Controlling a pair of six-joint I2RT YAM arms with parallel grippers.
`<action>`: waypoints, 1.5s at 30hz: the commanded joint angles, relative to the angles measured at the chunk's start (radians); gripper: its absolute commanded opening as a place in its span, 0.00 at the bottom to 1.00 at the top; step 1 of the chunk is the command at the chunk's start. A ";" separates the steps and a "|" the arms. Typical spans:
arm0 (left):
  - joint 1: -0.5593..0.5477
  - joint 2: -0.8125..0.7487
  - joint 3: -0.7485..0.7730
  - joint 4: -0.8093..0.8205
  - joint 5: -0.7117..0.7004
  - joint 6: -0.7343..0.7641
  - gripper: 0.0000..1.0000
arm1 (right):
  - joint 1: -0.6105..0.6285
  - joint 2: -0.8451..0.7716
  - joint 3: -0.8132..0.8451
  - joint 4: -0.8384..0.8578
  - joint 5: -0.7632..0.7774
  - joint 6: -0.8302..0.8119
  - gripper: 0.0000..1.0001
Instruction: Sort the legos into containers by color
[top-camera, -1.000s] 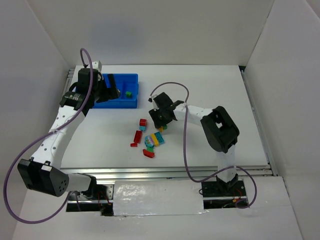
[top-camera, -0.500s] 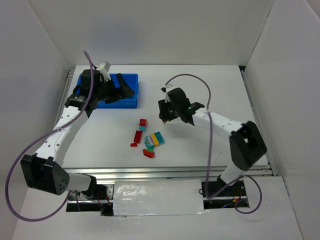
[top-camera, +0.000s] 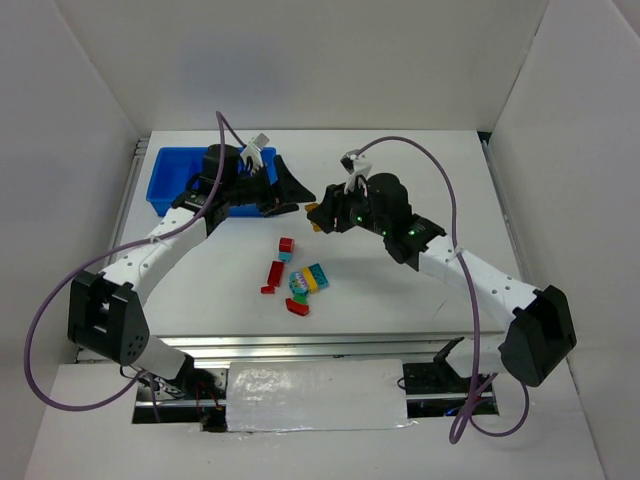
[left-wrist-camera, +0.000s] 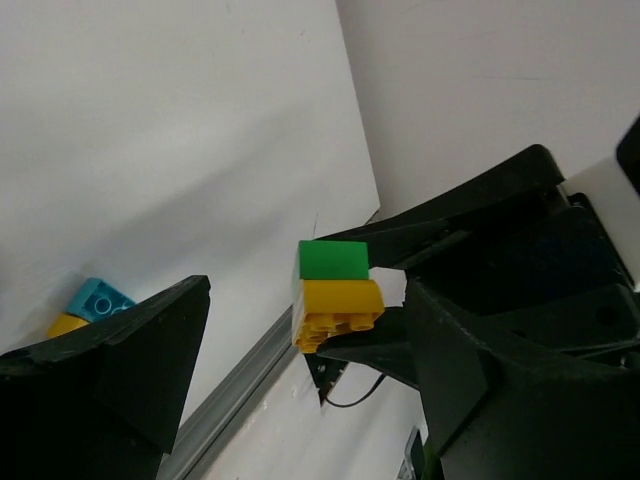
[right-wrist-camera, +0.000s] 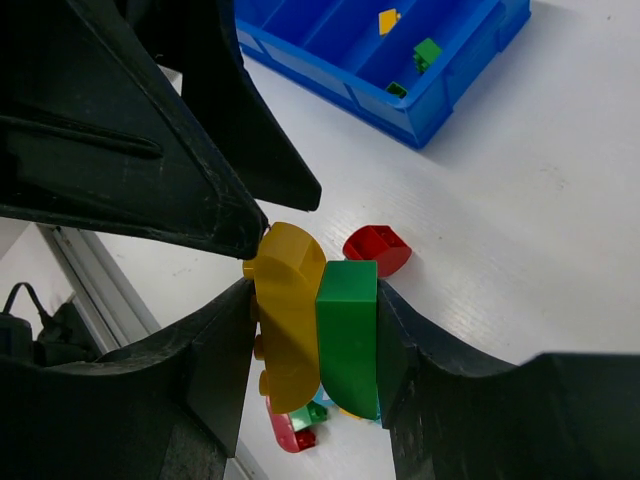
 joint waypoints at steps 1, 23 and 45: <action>-0.005 0.001 -0.006 0.121 0.075 -0.050 0.91 | 0.006 -0.001 0.028 0.049 -0.025 0.022 0.04; -0.052 0.047 0.020 0.092 0.113 0.008 0.16 | 0.005 0.033 0.093 0.027 0.062 0.097 0.05; 0.074 -0.026 0.082 0.080 0.441 0.252 0.00 | -0.322 -0.029 -0.109 0.533 -0.852 0.402 1.00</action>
